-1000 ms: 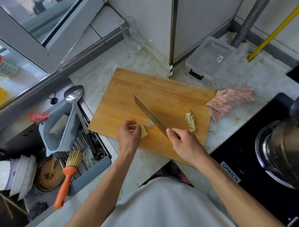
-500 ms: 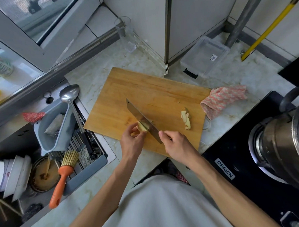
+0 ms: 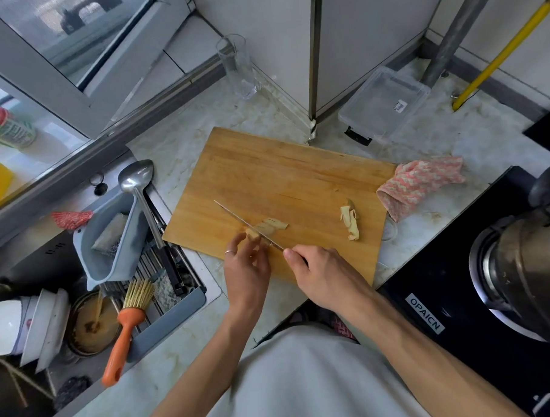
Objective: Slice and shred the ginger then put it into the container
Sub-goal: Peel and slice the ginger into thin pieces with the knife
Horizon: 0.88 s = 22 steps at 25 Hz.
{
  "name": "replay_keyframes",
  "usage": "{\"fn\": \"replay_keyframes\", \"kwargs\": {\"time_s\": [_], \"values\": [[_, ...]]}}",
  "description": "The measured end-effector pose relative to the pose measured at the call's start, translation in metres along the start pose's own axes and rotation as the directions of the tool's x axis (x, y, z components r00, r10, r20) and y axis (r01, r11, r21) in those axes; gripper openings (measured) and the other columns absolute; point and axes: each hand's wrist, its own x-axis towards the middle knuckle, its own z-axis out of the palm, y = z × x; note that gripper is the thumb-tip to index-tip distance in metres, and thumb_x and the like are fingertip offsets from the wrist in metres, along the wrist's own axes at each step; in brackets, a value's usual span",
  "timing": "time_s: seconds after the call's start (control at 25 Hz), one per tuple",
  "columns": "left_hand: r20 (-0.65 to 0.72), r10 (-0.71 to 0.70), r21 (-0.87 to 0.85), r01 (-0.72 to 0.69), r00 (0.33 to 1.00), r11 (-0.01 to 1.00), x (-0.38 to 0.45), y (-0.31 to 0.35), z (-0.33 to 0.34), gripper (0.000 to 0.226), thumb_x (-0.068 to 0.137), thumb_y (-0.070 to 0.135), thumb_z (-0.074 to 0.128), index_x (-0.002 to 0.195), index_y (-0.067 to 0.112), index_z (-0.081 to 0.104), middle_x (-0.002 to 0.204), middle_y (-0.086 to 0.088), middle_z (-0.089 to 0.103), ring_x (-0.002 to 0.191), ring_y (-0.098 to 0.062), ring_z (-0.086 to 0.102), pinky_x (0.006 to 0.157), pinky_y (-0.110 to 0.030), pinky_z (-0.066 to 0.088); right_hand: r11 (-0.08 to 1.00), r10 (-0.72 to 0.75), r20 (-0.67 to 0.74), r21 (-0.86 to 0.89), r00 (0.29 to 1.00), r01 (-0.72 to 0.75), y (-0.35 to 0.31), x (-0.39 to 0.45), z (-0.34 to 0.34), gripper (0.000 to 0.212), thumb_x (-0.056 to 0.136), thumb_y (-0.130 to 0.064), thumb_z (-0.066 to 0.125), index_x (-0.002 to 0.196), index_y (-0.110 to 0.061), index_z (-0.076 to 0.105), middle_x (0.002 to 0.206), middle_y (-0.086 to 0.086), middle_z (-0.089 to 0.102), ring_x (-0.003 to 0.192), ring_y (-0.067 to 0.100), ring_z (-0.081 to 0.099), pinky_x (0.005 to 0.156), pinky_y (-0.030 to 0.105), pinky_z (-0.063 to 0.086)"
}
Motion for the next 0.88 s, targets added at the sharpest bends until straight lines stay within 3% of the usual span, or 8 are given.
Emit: {"fn": "replay_keyframes", "kwargs": {"time_s": [0.08,0.24,0.36,0.48,0.68,0.88], "values": [[0.042,0.134,0.156,-0.139,0.99,0.978,0.001,-0.01,-0.001,0.018,0.095,0.016,0.065,0.109,0.011,0.075,0.135,-0.006,0.057,0.09,-0.023,0.067,0.076,-0.029,0.052,1.0,0.008,0.001,-0.028,1.0,-0.008,-0.002,-0.003,0.002,0.046,0.106,-0.047,0.034,0.065,-0.025,0.034,0.058,-0.005,0.04,0.06,0.023,0.04,0.056,0.035,0.032],[0.059,0.312,0.326,-0.313,0.948,0.892,0.006,-0.019,-0.004,0.017,0.091,0.016,0.071,0.107,0.016,0.076,0.129,-0.003,0.064,0.09,-0.03,0.07,0.063,-0.033,0.053,0.998,0.015,0.003,-0.068,1.0,-0.015,-0.005,-0.008,0.008,0.045,0.106,-0.048,0.03,0.068,-0.025,0.033,0.062,-0.003,0.042,0.065,0.027,0.042,0.059,0.034,0.031],[0.052,0.358,0.315,-0.355,0.932,0.88,0.006,-0.02,-0.004,0.015,0.091,0.021,0.068,0.102,0.016,0.077,0.128,-0.003,0.065,0.088,-0.03,0.07,0.06,-0.032,0.051,0.996,0.025,-0.013,-0.089,1.0,-0.026,-0.011,-0.011,0.012,0.041,0.106,-0.049,0.028,0.076,-0.023,0.04,0.071,0.0,0.052,0.071,0.03,0.05,0.062,0.033,0.032],[0.031,0.389,0.297,-0.38,0.921,0.876,0.007,-0.021,-0.004,0.031,0.092,0.035,0.055,0.097,0.015,0.078,0.123,-0.004,0.068,0.077,-0.03,0.07,0.056,-0.031,0.05,0.995,0.04,-0.009,-0.091,0.999,-0.04,-0.016,-0.011,0.011,0.038,0.106,-0.048,0.029,0.083,-0.022,0.045,0.077,0.001,0.054,0.076,0.029,0.051,0.064,0.033,0.033],[0.029,0.395,0.261,-0.388,0.918,0.884,0.007,-0.027,-0.004,0.027,0.094,0.032,0.059,0.1,0.015,0.079,0.12,-0.004,0.068,0.074,-0.027,0.07,0.054,-0.034,0.054,0.997,0.06,0.011,-0.053,0.998,-0.059,-0.016,-0.008,0.007,0.044,0.106,-0.048,0.031,0.068,-0.025,0.035,0.067,-0.003,0.048,0.067,0.026,0.045,0.061,0.033,0.032],[0.013,0.389,0.234,-0.381,0.921,0.894,0.009,-0.028,-0.002,0.029,0.094,0.035,0.058,0.1,0.015,0.079,0.121,-0.004,0.068,0.073,-0.025,0.069,0.056,-0.034,0.054,0.996,0.047,-0.009,-0.07,0.999,-0.048,-0.019,-0.009,0.008,0.044,0.106,-0.047,0.031,0.068,-0.024,0.033,0.063,-0.003,0.046,0.063,0.026,0.043,0.059,0.034,0.031]]}}
